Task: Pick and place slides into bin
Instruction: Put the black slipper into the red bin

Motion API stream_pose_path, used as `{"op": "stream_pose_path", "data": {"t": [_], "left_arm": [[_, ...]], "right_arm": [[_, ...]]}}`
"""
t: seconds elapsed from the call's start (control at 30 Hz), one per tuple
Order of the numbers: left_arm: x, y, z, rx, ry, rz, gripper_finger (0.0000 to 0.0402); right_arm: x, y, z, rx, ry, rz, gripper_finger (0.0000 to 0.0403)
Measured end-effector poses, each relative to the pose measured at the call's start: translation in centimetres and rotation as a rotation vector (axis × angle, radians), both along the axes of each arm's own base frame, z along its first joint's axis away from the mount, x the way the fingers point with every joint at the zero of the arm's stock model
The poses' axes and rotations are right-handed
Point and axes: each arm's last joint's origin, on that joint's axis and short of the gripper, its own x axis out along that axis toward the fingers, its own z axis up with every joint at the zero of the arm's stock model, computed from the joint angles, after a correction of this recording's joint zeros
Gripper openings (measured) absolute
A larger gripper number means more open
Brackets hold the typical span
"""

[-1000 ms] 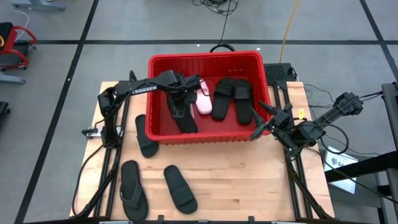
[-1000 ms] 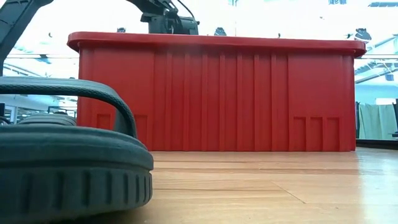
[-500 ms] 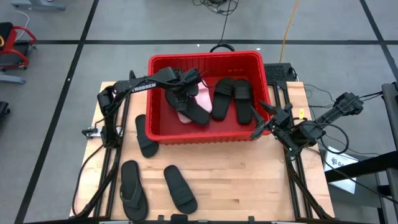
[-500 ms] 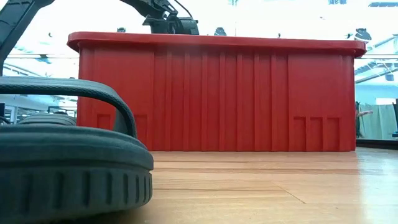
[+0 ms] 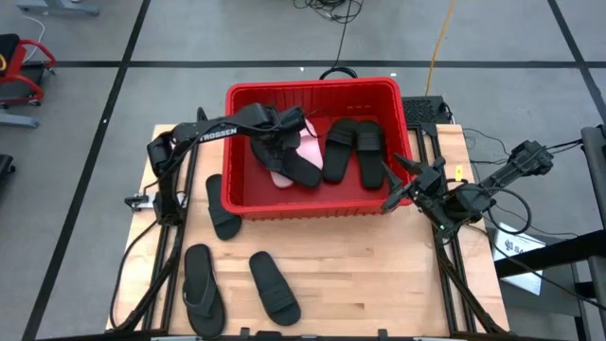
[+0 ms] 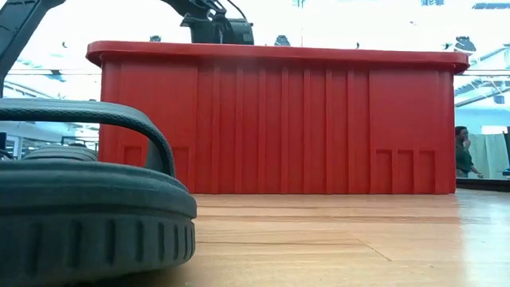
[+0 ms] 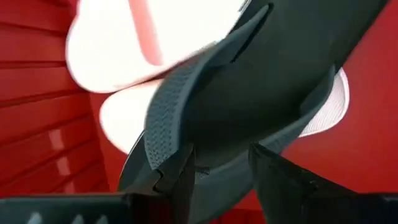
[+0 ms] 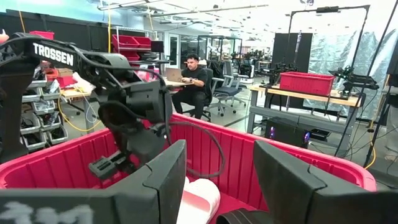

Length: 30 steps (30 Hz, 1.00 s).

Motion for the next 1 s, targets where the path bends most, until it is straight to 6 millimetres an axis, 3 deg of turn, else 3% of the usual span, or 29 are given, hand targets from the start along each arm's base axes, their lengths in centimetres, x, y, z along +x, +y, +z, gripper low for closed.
{"op": "stream_pose_path", "data": {"t": [0.33,0.43,0.63,1.0], "left_arm": [[-1.9,0.2,3.5,0.043,-0.130,0.120,0.0156],[-2.1,0.5,3.3,0.002,-0.155,0.154,0.0156],[-1.6,1.0,0.6,-0.038,-0.210,0.166,0.0156],[-1.9,1.3,0.1,0.077,-0.147,0.190,0.0157]], "right_arm": [[0.2,-0.4,0.0,-0.010,0.011,-0.025,0.0176],[0.2,-0.4,0.0,-0.013,0.015,-0.025,0.0176],[0.2,-0.4,0.0,-0.012,0.015,-0.026,0.0176],[0.2,-0.4,0.0,-0.015,0.018,-0.026,0.0176]]}}
